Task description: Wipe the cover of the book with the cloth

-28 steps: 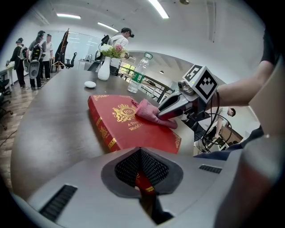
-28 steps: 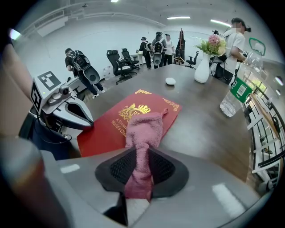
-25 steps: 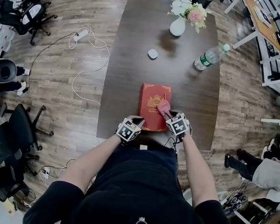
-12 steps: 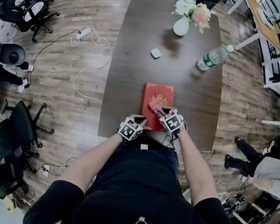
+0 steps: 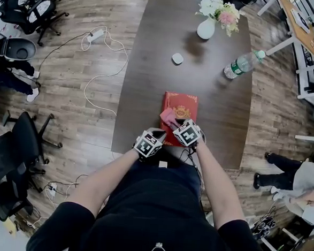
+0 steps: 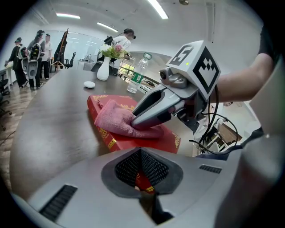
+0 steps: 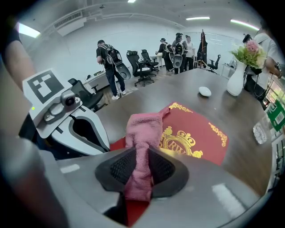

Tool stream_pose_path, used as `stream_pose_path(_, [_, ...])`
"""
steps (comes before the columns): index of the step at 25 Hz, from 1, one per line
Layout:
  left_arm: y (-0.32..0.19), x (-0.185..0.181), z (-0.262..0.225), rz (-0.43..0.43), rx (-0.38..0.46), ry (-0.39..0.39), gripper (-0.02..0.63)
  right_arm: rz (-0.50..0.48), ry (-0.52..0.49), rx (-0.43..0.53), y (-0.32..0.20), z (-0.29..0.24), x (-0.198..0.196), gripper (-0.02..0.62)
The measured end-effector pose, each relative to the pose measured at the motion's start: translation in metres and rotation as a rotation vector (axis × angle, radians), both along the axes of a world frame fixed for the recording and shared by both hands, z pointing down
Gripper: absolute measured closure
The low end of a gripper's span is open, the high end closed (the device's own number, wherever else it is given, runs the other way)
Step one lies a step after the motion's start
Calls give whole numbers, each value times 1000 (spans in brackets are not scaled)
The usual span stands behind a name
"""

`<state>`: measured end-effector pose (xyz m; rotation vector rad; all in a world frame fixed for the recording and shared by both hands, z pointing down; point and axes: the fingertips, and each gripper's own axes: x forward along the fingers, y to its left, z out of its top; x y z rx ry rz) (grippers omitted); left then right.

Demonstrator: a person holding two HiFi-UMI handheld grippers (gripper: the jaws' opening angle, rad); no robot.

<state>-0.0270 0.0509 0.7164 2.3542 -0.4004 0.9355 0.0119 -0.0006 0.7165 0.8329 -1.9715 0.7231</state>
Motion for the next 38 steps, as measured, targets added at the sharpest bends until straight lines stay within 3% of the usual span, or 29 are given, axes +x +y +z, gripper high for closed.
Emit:
stream_pose_path(18, [0, -2, 1, -20, 1, -2, 611, -67, -88, 19, -10, 2, -48, 502])
stream_pose_path(38, [-1, -3, 1, -22, 3, -13, 611, -61, -66, 6, -6, 1, -35, 502])
